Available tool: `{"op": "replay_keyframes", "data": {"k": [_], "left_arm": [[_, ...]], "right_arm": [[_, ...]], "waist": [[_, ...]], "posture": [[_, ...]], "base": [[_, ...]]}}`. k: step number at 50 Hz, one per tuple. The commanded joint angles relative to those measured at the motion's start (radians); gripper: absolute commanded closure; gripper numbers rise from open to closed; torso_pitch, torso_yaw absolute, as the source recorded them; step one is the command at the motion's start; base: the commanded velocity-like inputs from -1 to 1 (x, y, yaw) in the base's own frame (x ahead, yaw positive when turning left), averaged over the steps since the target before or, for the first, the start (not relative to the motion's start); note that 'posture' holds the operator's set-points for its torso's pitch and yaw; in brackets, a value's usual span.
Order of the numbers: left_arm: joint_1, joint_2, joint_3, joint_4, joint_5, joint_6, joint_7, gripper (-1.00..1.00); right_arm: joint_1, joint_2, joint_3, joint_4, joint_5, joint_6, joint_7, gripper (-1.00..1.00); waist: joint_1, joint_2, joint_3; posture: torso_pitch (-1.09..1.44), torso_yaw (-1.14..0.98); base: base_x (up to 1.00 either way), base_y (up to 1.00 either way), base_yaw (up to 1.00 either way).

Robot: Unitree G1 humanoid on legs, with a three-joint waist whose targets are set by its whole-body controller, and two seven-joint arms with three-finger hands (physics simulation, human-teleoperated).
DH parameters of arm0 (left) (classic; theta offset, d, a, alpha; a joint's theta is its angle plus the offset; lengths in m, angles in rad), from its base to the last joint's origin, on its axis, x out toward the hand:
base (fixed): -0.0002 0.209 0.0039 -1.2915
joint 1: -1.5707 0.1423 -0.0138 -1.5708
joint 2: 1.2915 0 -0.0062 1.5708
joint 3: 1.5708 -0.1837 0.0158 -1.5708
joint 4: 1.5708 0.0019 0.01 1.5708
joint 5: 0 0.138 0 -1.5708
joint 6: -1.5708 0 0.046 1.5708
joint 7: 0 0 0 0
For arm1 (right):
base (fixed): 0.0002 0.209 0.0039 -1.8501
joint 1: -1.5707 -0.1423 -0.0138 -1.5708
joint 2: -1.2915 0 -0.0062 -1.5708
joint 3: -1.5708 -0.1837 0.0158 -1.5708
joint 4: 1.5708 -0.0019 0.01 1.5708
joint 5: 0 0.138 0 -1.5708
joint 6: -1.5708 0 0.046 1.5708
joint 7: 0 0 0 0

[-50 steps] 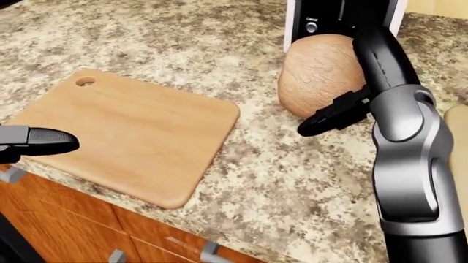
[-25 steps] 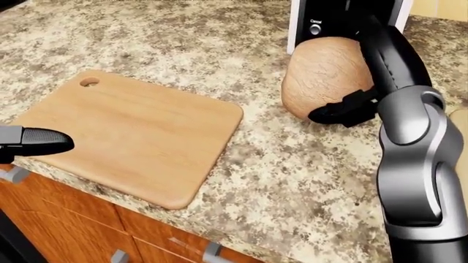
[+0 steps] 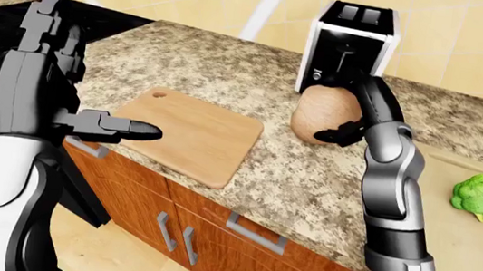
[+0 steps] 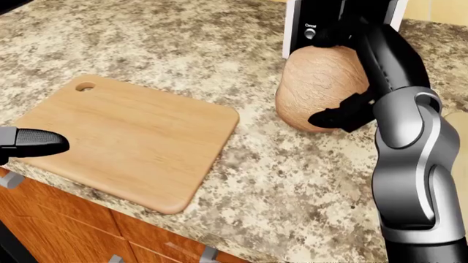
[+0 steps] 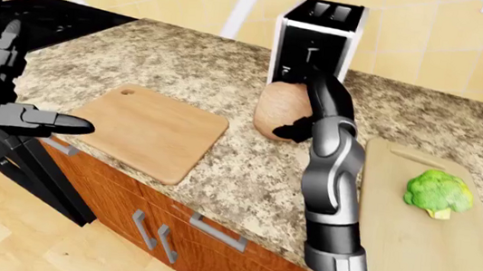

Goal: Place the broccoli and the coconut on separate cutting boards.

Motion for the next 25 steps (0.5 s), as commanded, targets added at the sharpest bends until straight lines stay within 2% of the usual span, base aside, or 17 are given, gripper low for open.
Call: {"op": "replay_keyframes", "data": {"k": [1, 14, 25], "left_arm": [[-0.025, 0.013, 0.011, -0.025, 0.0, -0.022, 0.004, -1.0], [-0.024, 0.019, 0.017, -0.038, -0.009, -0.013, 0.006, -1.0], [-0.014, 0.016, 0.019, -0.041, -0.007, -0.017, 0.006, -1.0]], "right_arm": [[-0.003, 0.003, 0.005, -0.005, 0.009, 0.005, 0.045, 0.1], [-0.025, 0.001, 0.003, -0.097, -0.029, 0.051, 0.103, 0.31], [-0.048, 0.014, 0.016, -0.201, -0.077, 0.106, 0.183, 0.36]], "waist": [[0.001, 0.016, -0.006], [-0.001, 0.025, 0.002], [-0.005, 0.028, 0.006]], "posture": [[0.0, 0.47], [0.0, 0.47], [0.0, 0.47]], "base": [[0.0, 0.0, 0.0], [0.0, 0.0, 0.0], [0.0, 0.0, 0.0]]}}
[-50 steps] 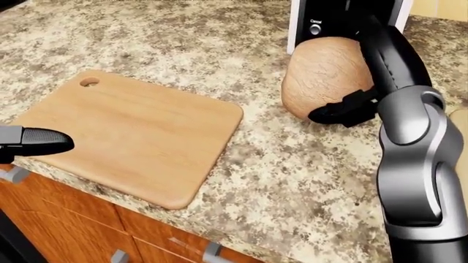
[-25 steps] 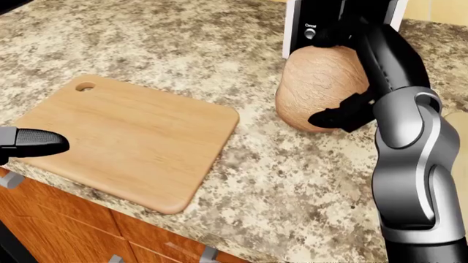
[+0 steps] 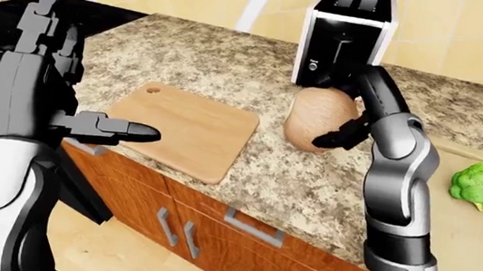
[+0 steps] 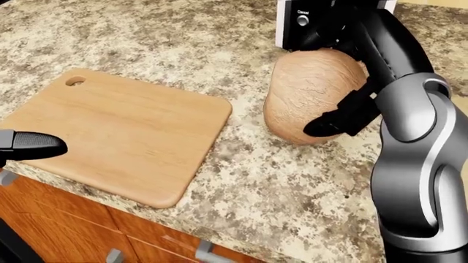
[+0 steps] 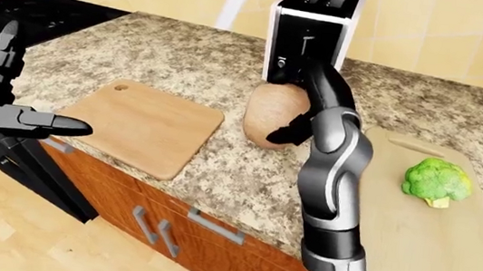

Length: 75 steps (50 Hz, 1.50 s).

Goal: Place the broccoli and the coconut on separate cutting boards.

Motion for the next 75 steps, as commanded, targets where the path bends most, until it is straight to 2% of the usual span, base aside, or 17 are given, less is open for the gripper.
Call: {"op": "replay_keyframes", "data": {"k": [1, 14, 21, 36, 46, 54, 75], "left_arm": [[-0.022, 0.012, 0.01, -0.022, 0.004, -0.03, 0.004, -1.0], [-0.02, 0.006, 0.004, -0.014, 0.012, -0.039, 0.004, -1.0], [-0.022, 0.005, 0.004, -0.012, 0.01, -0.039, 0.003, -1.0], [-0.024, 0.008, 0.002, -0.01, 0.01, -0.039, 0.003, -1.0], [-0.012, 0.005, 0.009, -0.013, 0.01, -0.047, -0.001, -1.0], [-0.01, 0.006, 0.011, -0.019, 0.007, -0.039, -0.004, -1.0], [-0.021, 0.014, 0.014, -0.029, 0.0, -0.019, -0.005, -1.0]], "right_arm": [[-0.027, 0.002, -0.008, -0.041, -0.014, -0.014, -0.001, 0.38], [-0.103, 0.02, 0.01, -0.109, -0.072, 0.034, 0.088, 0.48], [-0.152, 0.03, 0.015, -0.106, -0.091, 0.039, 0.114, 0.49], [-0.252, 0.068, 0.043, -0.091, -0.124, 0.05, 0.161, 0.51], [-0.322, 0.135, 0.07, 0.046, -0.089, -0.005, 0.09, 0.52], [-0.402, 0.146, 0.07, 0.175, -0.037, -0.047, 0.03, 0.54], [-0.46, 0.174, 0.084, 0.37, 0.04, -0.128, -0.09, 0.55]], "waist": [[0.002, 0.01, -0.016], [-0.004, 0.023, -0.01], [-0.006, 0.034, -0.009], [-0.013, 0.044, -0.008], [-0.015, 0.046, -0.011], [-0.005, 0.042, -0.012], [0.07, 0.037, -0.014]], "posture": [[0.0, 0.47], [0.0, 0.47], [0.0, 0.47], [0.0, 0.47], [0.0, 0.47], [0.0, 0.49], [0.0, 0.59]], "base": [[0.0, 0.0, 0.0], [0.0, 0.0, 0.0], [0.0, 0.0, 0.0], [0.0, 0.0, 0.0], [0.0, 0.0, 0.0], [0.0, 0.0, 0.0], [0.0, 0.0, 0.0]]}}
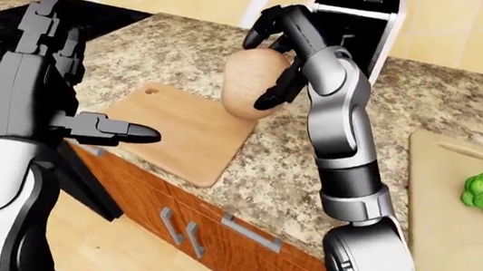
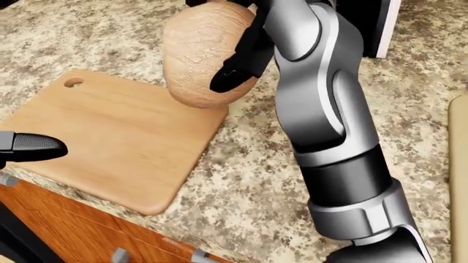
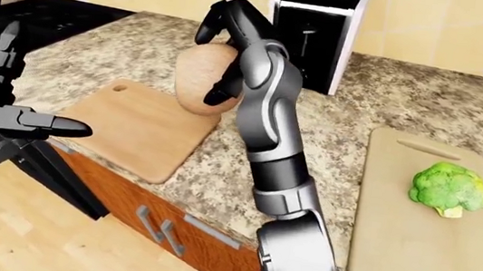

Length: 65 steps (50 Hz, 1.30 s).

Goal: Place the broccoli and the coconut on separate cutting boards.

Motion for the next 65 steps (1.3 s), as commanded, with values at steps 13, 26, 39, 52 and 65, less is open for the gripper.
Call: {"op": "replay_keyframes", "data": {"k": [13, 26, 39, 52, 65], "left_arm": [[-0.012, 0.012, 0.015, -0.025, 0.004, -0.033, 0.004, -1.0], [-0.003, 0.008, 0.015, -0.031, 0.007, -0.034, 0.002, -1.0], [-0.006, 0.009, 0.017, -0.029, 0.007, -0.033, 0.0, -1.0], [-0.006, 0.008, 0.014, -0.03, 0.012, -0.03, 0.001, -1.0], [-0.002, 0.006, 0.013, -0.022, 0.016, -0.041, -0.001, -1.0]], "right_arm": [[-0.059, 0.013, 0.001, 0.005, 0.018, -0.055, -0.067, 0.55], [-0.072, 0.026, 0.004, 0.032, 0.029, -0.064, -0.084, 0.57], [-0.074, 0.03, 0.006, 0.054, 0.035, -0.076, -0.096, 0.58], [-0.055, 0.036, 0.011, 0.047, 0.034, -0.079, -0.095, 0.58], [-0.03, 0.041, 0.013, 0.023, 0.029, -0.073, -0.079, 0.44]], "waist": [[0.051, 0.006, -0.028], [0.097, 0.013, -0.027], [0.143, 0.018, -0.026], [0.182, 0.019, -0.026], [0.195, 0.018, -0.026]], "posture": [[0.0, 0.66], [0.0, 0.72], [0.0, 0.79], [0.0, 0.82], [0.0, 0.82]], "base": [[0.0, 0.0, 0.0], [0.0, 0.0, 0.0], [0.0, 0.0, 0.0], [0.0, 0.0, 0.0], [0.0, 0.0, 0.0]]}}
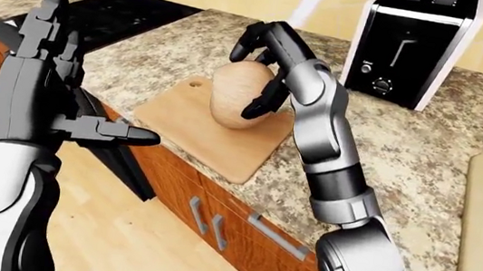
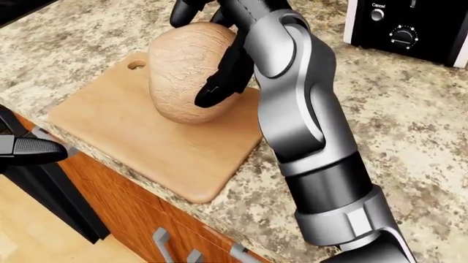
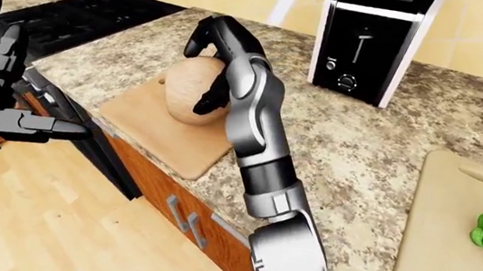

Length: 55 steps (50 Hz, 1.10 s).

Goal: Place the broccoli and the coconut on separate cutting boards.

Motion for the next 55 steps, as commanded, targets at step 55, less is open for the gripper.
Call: {"op": "replay_keyframes", "data": {"k": [55], "left_arm": [[-0.006, 0.009, 0.019, -0.026, 0.006, -0.036, 0.002, -1.0]], "right_arm": [[0.018, 0.026, 0.004, -0.134, 0.033, 0.02, 0.028, -0.36]], "waist": [[0.006, 0.0, -0.035]], "posture": [[0.0, 0.82]], "base": [[0.0, 0.0, 0.0]]}}
